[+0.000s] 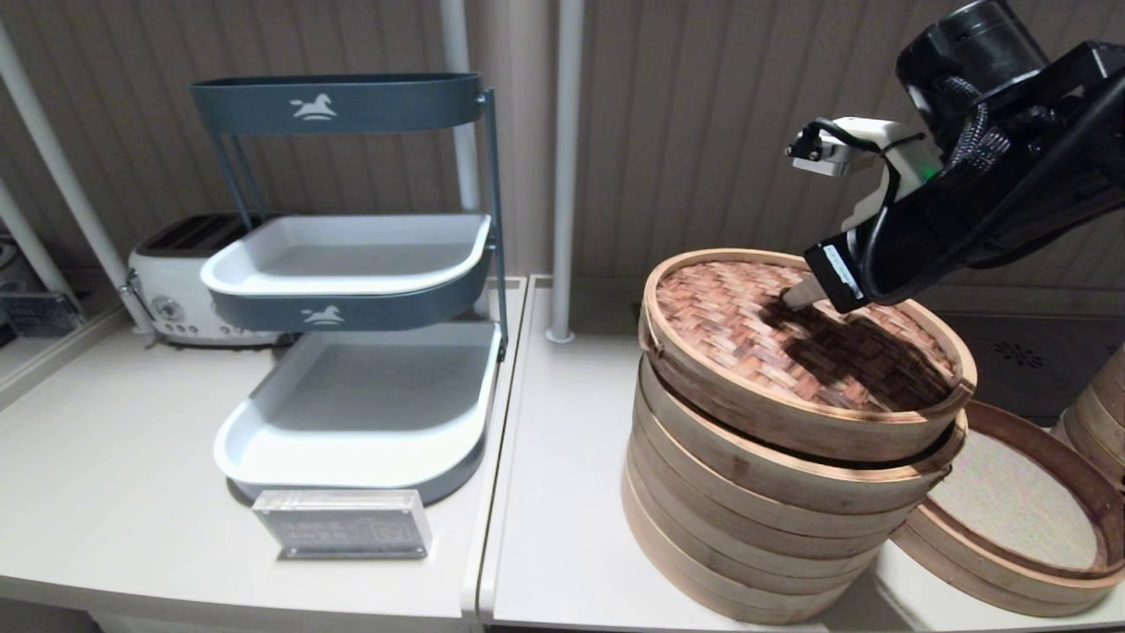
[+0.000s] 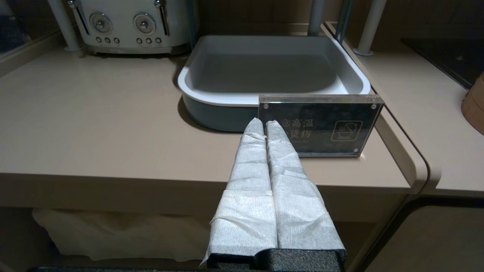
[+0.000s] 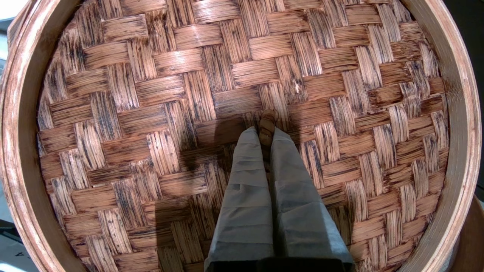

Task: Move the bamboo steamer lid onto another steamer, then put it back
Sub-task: Put the steamer

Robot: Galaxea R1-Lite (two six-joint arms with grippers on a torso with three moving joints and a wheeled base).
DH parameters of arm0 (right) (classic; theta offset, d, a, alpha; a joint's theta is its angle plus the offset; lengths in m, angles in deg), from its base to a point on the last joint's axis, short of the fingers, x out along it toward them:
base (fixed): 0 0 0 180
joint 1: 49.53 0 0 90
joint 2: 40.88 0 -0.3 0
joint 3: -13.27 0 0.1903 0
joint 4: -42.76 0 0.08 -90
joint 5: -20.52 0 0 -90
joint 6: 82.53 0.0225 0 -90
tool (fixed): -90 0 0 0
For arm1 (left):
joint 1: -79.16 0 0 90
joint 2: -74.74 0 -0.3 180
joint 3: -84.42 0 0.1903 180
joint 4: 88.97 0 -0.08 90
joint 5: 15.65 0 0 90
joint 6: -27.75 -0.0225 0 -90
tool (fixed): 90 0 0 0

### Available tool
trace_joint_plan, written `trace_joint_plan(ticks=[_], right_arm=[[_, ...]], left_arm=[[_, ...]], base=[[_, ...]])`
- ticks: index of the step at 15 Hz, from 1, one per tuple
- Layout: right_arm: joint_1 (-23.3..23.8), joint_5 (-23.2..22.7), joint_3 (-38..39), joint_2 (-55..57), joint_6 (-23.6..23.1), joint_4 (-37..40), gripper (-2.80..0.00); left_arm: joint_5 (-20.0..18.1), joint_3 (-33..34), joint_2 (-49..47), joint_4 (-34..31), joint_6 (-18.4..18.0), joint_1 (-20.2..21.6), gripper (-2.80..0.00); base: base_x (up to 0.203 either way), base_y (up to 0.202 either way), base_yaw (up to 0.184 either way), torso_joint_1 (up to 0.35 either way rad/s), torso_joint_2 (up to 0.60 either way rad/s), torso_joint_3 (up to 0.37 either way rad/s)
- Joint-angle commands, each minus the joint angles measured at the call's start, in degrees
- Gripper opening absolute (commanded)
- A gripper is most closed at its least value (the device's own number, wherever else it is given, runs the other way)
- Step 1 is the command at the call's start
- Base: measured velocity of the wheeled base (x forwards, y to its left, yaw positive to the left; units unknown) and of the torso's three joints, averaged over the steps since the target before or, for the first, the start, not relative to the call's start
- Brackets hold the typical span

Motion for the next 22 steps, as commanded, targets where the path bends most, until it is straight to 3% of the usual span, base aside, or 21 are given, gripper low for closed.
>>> trace_joint_plan(ticks=[1,6,22], right_arm=[[0.0,0.0,0.0,0.0,-0.1,0.4,-2.8],[0.1,0.0,0.0,-0.5,-3.3,2.5,-2.8],[0.1,0.0,0.0,-0.5,-3.3,2.6,-2.8]], left_arm=[[0.0,1.6,0.0,0.1,0.0,0.0,-2.8],[0.0,1.6,0.0,0.1,0.0,0.0,-2.8],[0.0,1.6,0.0,0.0,0.0,0.0,-2.8]], base=[[0.0,0.0,0.0,0.0,0.0,0.0],[0.0,0.0,0.0,0.0,0.0,0.0],[0.0,0.0,0.0,0.0,0.0,0.0]])
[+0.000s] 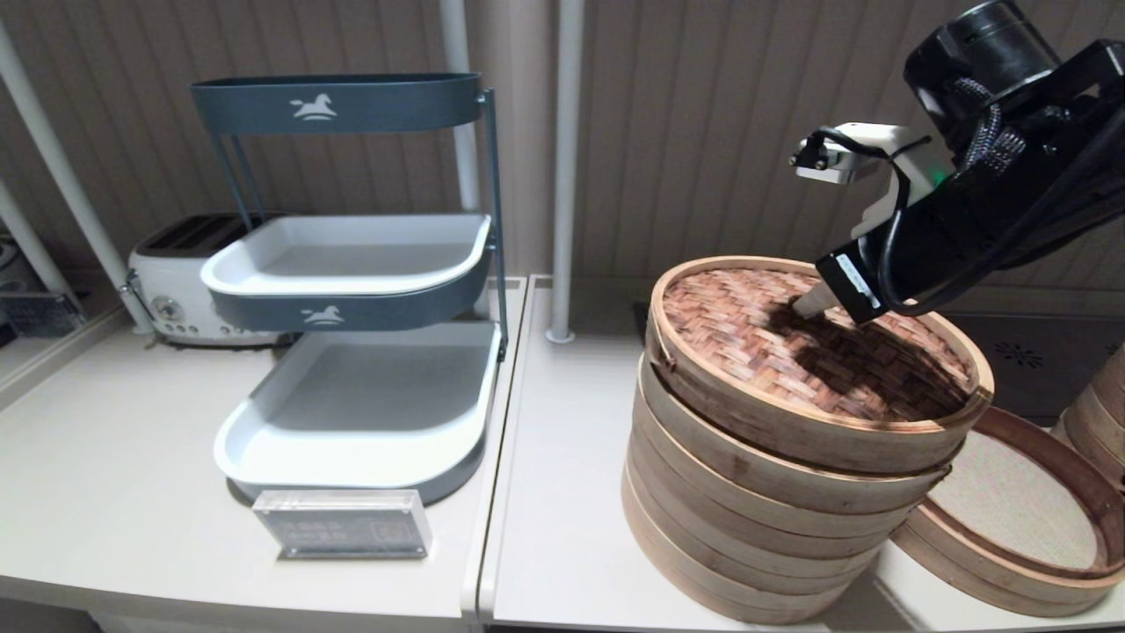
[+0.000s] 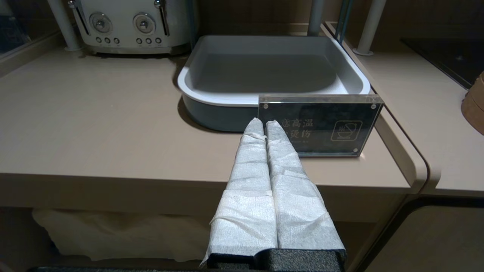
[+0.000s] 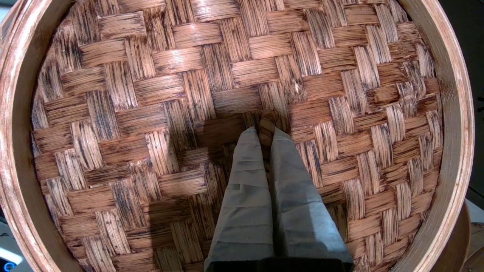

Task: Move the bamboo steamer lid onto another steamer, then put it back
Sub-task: Put the steamer

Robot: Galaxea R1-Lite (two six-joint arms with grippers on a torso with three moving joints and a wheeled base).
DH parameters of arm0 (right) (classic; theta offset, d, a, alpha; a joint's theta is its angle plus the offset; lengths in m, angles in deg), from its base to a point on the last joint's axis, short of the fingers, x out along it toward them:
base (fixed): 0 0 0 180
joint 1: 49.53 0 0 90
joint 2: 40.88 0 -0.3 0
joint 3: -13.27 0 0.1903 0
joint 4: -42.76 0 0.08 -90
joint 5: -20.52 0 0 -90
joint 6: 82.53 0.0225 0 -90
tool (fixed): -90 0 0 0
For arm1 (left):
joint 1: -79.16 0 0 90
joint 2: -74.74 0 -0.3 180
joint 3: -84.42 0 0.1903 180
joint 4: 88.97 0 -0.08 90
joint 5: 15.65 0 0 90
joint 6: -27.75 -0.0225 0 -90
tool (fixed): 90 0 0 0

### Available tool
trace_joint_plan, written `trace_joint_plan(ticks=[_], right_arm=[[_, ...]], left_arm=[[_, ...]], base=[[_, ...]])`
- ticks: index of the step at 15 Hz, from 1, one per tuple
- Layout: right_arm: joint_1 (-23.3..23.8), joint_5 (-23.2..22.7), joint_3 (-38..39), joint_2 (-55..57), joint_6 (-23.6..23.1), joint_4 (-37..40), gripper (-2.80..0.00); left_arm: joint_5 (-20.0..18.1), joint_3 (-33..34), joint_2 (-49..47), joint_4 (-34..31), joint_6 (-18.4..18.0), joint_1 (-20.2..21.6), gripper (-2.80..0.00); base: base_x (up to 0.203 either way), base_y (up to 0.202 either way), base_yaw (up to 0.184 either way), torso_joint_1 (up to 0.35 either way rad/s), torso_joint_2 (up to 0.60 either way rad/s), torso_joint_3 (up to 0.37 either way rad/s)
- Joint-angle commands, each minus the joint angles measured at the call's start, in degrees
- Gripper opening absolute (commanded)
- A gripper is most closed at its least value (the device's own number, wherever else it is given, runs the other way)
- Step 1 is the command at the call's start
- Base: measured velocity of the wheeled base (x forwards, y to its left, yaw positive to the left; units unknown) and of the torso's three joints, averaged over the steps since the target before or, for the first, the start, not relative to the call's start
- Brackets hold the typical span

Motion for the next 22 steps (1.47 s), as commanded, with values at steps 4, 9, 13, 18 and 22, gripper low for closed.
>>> trace_joint_plan(ticks=[4,9,13,18,22], right_arm=[[0.2,0.0,-0.1,-0.1,-0.3,0.0,-2.8],[0.5,0.6,-0.1,-0.4,-1.1,0.3,-2.8],[0.1,0.6,-0.1,-0.4,-1.1,0.3,-2.8],[0.2,0.7,0.0,-0.3,-1.1,0.4,-2.8],[0.7,0.7,0.0,-0.1,-1.1,0.3,0.0]], left_arm=[[0.0,1.6,0.0,0.0,0.0,0.0,-2.8],[0.0,1.6,0.0,0.0,0.0,0.0,-2.8],[0.0,1.6,0.0,0.0,0.0,0.0,-2.8],[0.0,1.6,0.0,0.0,0.0,0.0,-2.8],[0.0,1.6,0.0,0.0,0.0,0.0,-2.8]], base=[[0.0,0.0,0.0,0.0,0.0,0.0],[0.0,0.0,0.0,0.0,0.0,0.0],[0.0,0.0,0.0,0.0,0.0,0.0],[0.0,0.0,0.0,0.0,0.0,0.0],[0.0,0.0,0.0,0.0,0.0,0.0]])
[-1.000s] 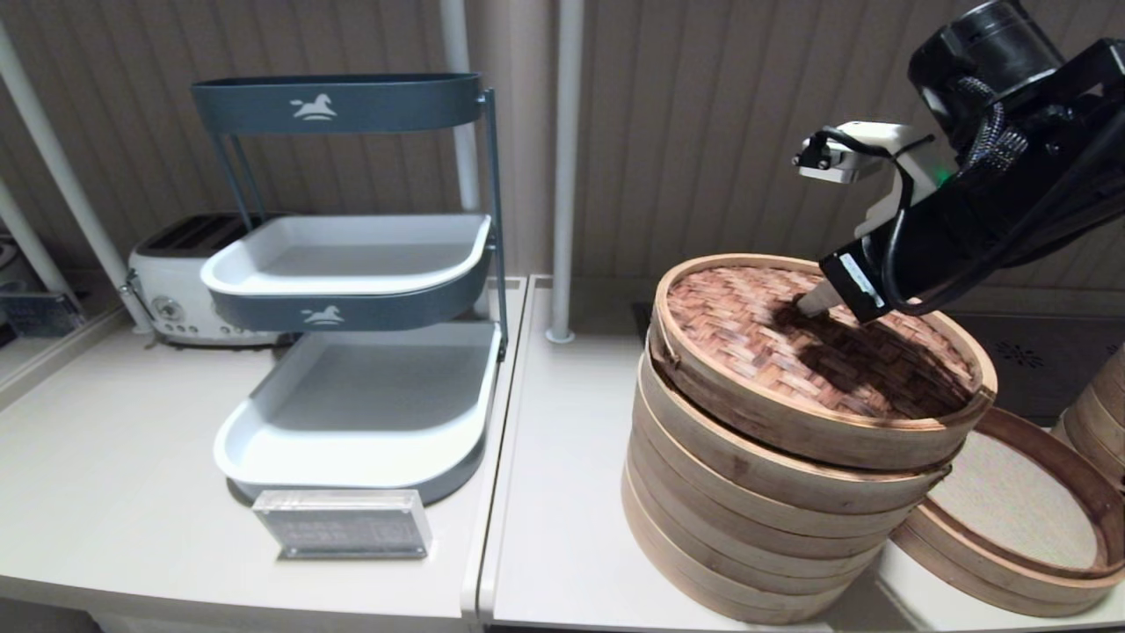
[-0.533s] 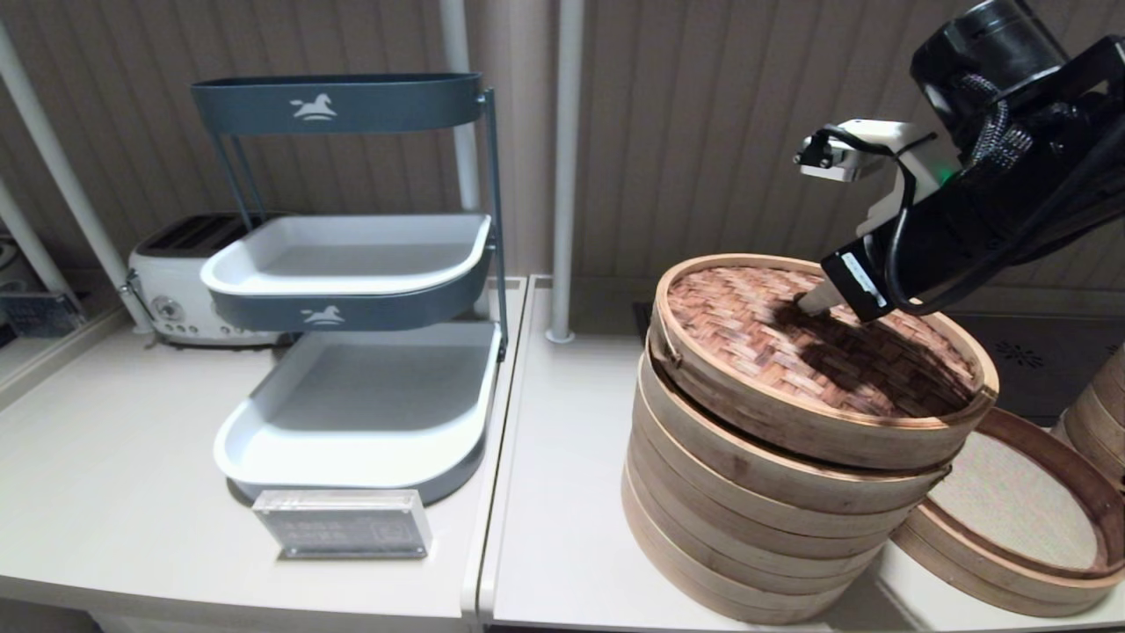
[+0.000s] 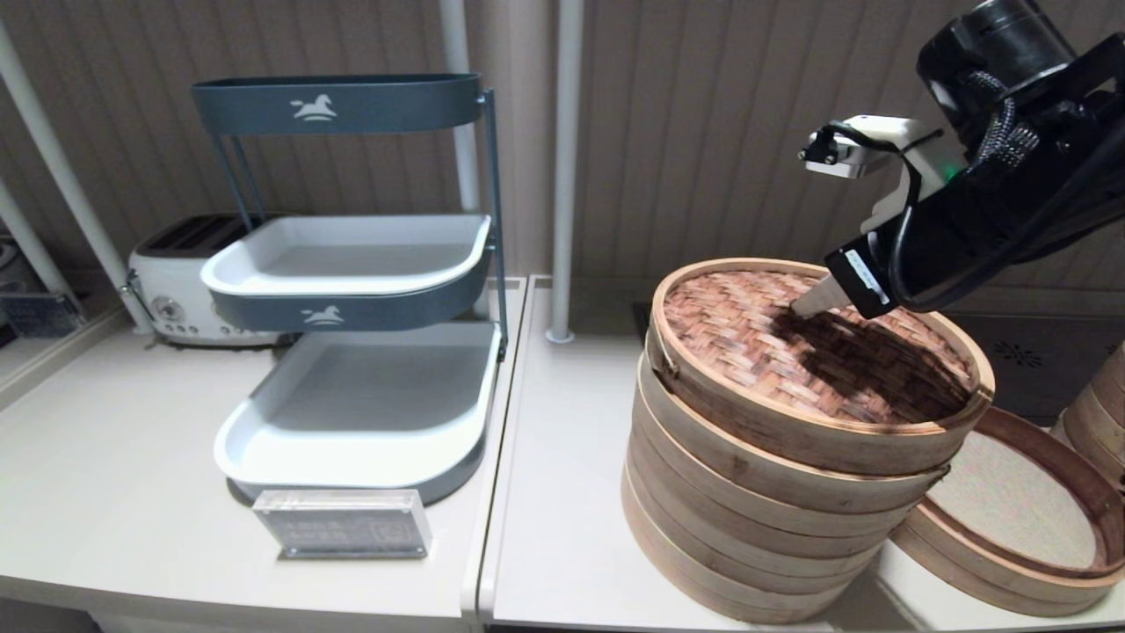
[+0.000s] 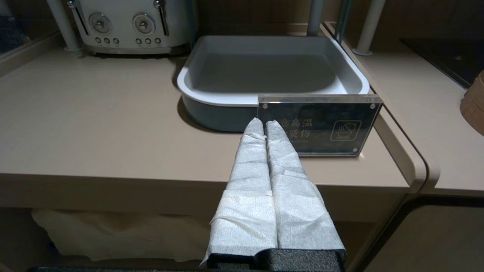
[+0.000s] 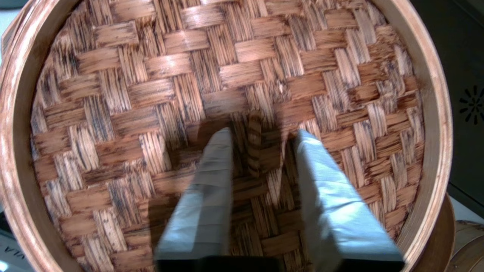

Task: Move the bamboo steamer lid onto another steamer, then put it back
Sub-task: Put the steamer

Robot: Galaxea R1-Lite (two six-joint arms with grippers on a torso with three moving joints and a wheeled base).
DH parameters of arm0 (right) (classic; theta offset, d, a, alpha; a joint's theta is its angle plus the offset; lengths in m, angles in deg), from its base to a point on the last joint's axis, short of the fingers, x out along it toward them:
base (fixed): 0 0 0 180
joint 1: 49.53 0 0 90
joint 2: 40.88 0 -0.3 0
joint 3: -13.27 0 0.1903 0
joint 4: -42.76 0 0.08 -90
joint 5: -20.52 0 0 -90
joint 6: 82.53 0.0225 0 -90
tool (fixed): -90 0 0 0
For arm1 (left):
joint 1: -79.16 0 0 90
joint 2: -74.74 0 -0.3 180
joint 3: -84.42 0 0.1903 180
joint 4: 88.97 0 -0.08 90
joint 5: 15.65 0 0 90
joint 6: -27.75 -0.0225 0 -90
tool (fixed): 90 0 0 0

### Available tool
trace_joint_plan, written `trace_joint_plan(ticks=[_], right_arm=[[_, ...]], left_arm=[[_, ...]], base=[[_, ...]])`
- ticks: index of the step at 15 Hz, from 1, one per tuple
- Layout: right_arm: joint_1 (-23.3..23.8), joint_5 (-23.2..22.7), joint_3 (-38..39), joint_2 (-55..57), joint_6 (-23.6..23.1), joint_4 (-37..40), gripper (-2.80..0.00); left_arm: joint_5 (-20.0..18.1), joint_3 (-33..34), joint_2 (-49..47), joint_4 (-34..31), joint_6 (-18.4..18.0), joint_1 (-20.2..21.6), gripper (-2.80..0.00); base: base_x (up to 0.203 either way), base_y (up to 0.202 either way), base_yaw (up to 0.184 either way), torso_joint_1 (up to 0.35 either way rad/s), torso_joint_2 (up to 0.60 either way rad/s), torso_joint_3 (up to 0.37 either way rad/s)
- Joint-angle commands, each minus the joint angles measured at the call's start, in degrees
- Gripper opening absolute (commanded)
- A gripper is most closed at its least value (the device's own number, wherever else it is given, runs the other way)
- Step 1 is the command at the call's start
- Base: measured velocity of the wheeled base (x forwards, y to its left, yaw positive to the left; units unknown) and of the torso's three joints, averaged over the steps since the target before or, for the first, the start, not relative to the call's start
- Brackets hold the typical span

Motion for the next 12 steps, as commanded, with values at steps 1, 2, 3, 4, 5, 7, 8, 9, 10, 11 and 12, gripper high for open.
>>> trace_joint_plan(ticks=[1,2,3,4,5,7,8,9,10,11,12], right_arm=[[-0.2,-0.1,0.0,0.2,-0.1,0.4,0.0],[-0.3,-0.1,0.0,0.2,-0.2,0.4,0.0],[-0.3,-0.1,0.0,0.2,-0.2,0.4,0.0],[-0.3,0.0,-0.1,0.2,-0.2,0.0,0.0],[-0.2,-0.1,-0.1,-0.1,-0.1,-0.1,0.0],[-0.1,-0.1,-0.1,-1.9,-0.1,-0.5,0.0],[0.1,-0.1,-0.1,-3.7,-0.1,-1.1,0.0],[0.3,-0.1,-0.1,-5.1,0.0,-1.4,0.0],[0.7,-0.1,0.0,-7.0,0.2,-1.6,0.0],[1.0,-0.2,0.0,-7.7,0.5,-1.7,-2.8],[1.1,-0.2,0.0,-8.8,0.9,-1.9,-2.8]], left_arm=[[0.0,1.6,0.0,0.0,0.0,0.0,-2.8],[0.0,1.6,0.0,0.0,0.0,0.0,-2.8],[0.0,1.6,0.0,0.0,0.0,0.0,-2.8],[0.0,1.6,0.0,0.0,0.0,0.0,-2.8],[0.0,1.6,0.0,0.1,0.0,0.0,-2.8],[0.0,1.6,0.0,0.1,0.0,0.0,-2.8],[0.0,1.6,0.0,0.0,0.0,0.0,-2.8],[0.0,1.6,0.0,0.0,0.0,0.0,-2.8],[0.0,1.6,0.0,0.0,0.0,0.0,-2.8],[0.0,1.6,0.0,0.0,0.0,0.0,-2.8],[0.0,1.6,0.0,0.1,0.0,0.0,-2.8]], base=[[0.0,0.0,0.0,0.0,0.0,0.0],[0.0,0.0,0.0,0.0,0.0,0.0],[0.0,0.0,0.0,0.0,0.0,0.0],[0.0,0.0,0.0,0.0,0.0,0.0],[0.0,0.0,0.0,0.0,0.0,0.0],[0.0,0.0,0.0,0.0,0.0,0.0],[0.0,0.0,0.0,0.0,0.0,0.0],[0.0,0.0,0.0,0.0,0.0,0.0],[0.0,0.0,0.0,0.0,0.0,0.0],[0.0,0.0,0.0,0.0,0.0,0.0],[0.0,0.0,0.0,0.0,0.0,0.0]])
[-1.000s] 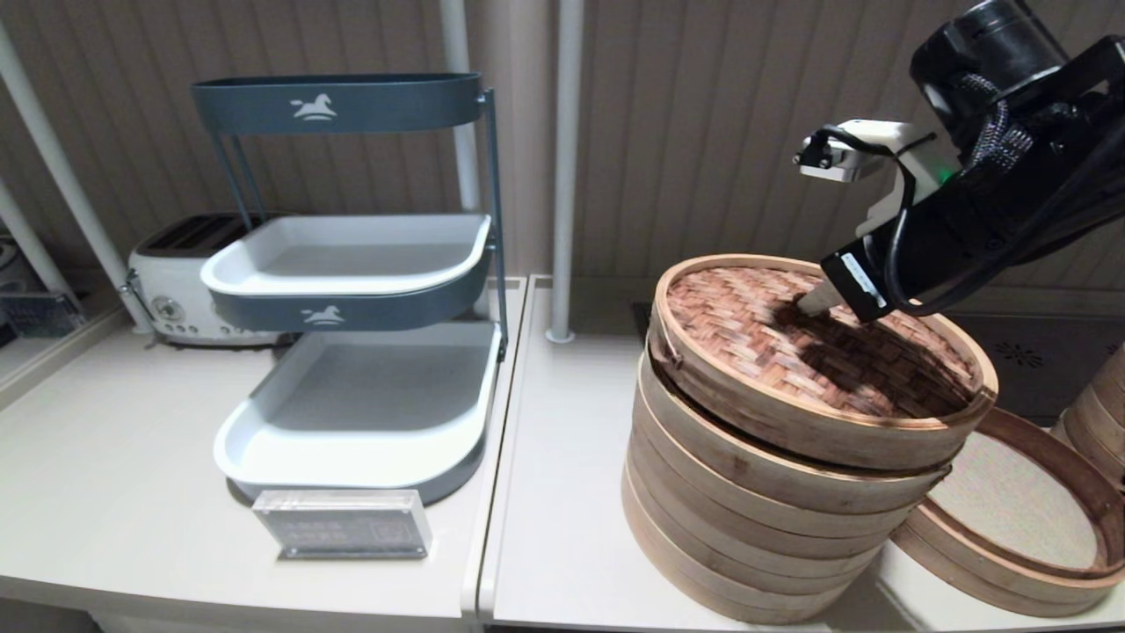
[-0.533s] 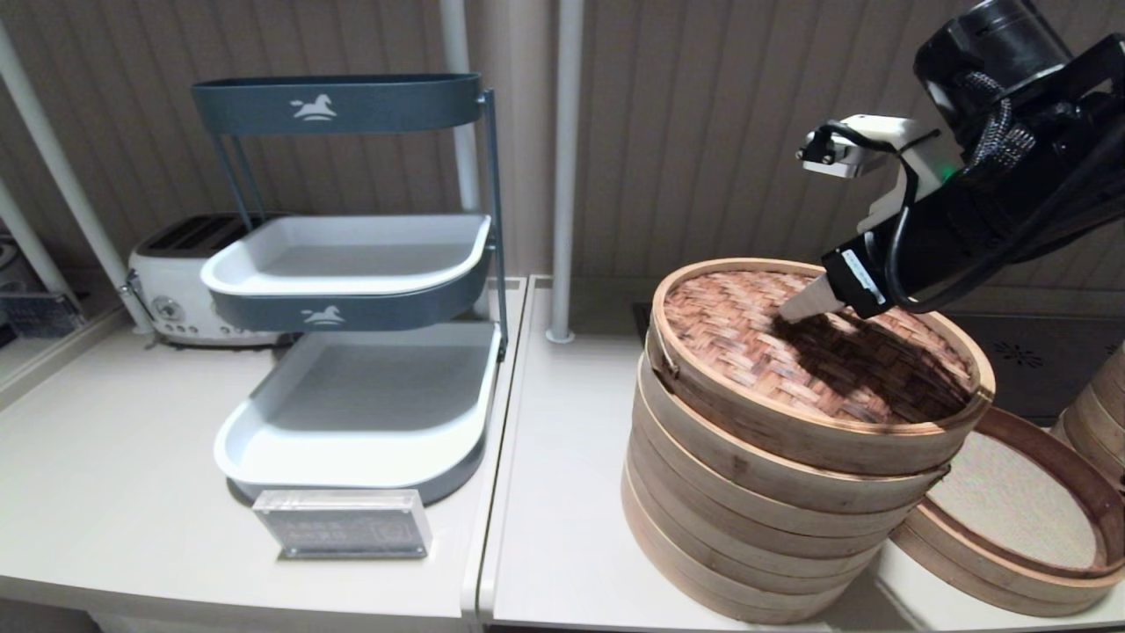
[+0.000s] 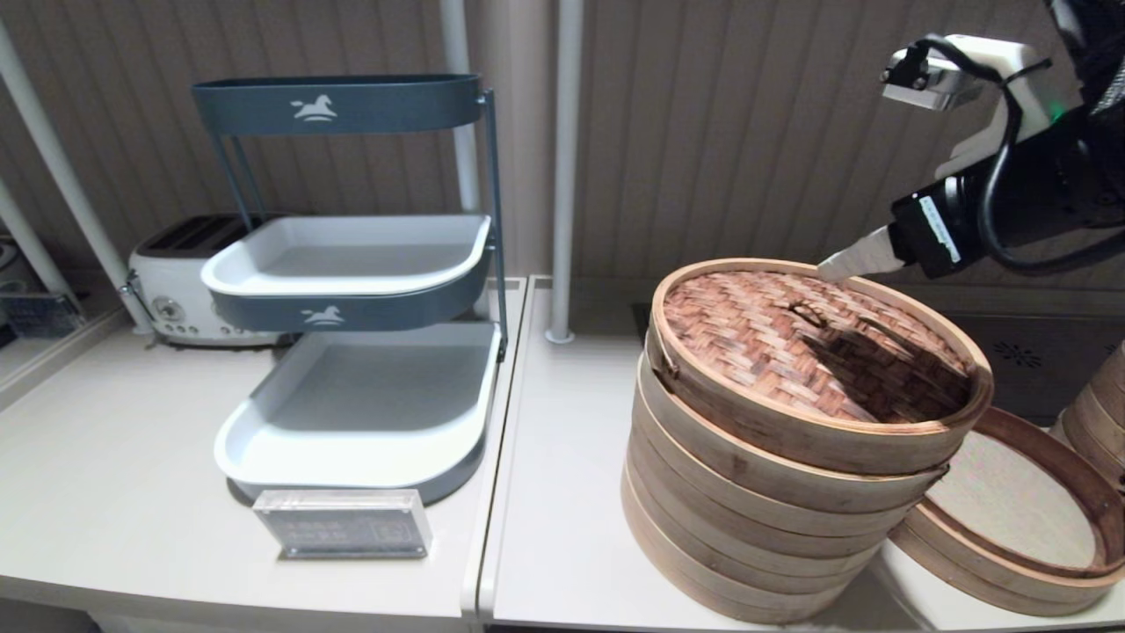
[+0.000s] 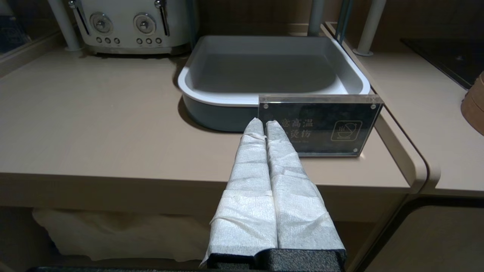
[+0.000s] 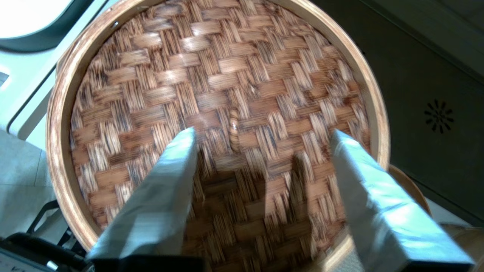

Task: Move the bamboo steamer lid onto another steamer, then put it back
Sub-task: Put the steamer, then pick up the steamer

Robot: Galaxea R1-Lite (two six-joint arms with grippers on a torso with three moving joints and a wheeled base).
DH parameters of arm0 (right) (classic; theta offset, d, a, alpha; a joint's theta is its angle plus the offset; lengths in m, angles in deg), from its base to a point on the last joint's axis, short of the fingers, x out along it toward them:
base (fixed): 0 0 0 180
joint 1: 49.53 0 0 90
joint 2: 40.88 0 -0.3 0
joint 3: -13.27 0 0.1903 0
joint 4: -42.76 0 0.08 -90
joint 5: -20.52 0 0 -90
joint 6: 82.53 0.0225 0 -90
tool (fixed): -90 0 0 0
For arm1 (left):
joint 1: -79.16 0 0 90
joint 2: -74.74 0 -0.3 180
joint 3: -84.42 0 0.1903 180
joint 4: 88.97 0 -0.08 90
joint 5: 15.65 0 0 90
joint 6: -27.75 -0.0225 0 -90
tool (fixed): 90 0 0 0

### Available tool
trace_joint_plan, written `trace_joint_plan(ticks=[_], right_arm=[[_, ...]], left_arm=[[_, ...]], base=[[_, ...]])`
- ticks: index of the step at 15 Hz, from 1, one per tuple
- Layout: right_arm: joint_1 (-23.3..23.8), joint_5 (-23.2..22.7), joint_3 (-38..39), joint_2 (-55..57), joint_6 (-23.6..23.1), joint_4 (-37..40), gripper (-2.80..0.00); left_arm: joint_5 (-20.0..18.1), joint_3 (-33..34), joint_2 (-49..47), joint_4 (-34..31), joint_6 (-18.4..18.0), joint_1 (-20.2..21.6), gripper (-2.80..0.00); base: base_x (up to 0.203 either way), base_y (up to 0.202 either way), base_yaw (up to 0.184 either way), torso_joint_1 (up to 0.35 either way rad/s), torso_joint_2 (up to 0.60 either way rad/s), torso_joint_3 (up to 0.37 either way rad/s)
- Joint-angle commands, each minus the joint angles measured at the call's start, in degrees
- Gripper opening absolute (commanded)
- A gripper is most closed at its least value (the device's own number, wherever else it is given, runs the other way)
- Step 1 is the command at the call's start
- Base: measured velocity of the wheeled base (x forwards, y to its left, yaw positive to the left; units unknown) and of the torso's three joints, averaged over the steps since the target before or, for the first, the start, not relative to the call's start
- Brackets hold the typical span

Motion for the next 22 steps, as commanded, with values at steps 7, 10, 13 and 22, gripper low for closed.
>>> trace_joint_plan(ticks=[7,10,13,22], right_arm=[[6.1,0.7,7.7,-24.2,10.8,0.4,-2.8],[12.0,1.7,21.4,-38.3,11.6,0.2,-2.8],[15.5,2.3,37.5,-55.3,11.1,0.0,-2.8],[17.7,6.6,79.2,-89.8,14.4,-6.0,-2.8]], left_arm=[[0.0,1.6,0.0,0.0,0.0,0.0,-2.8],[0.0,1.6,0.0,0.0,0.0,0.0,-2.8],[0.0,1.6,0.0,0.0,0.0,0.0,-2.8],[0.0,1.6,0.0,0.0,0.0,0.0,-2.8]], base=[[0.0,0.0,0.0,0.0,0.0,0.0],[0.0,0.0,0.0,0.0,0.0,0.0],[0.0,0.0,0.0,0.0,0.0,0.0],[0.0,0.0,0.0,0.0,0.0,0.0]])
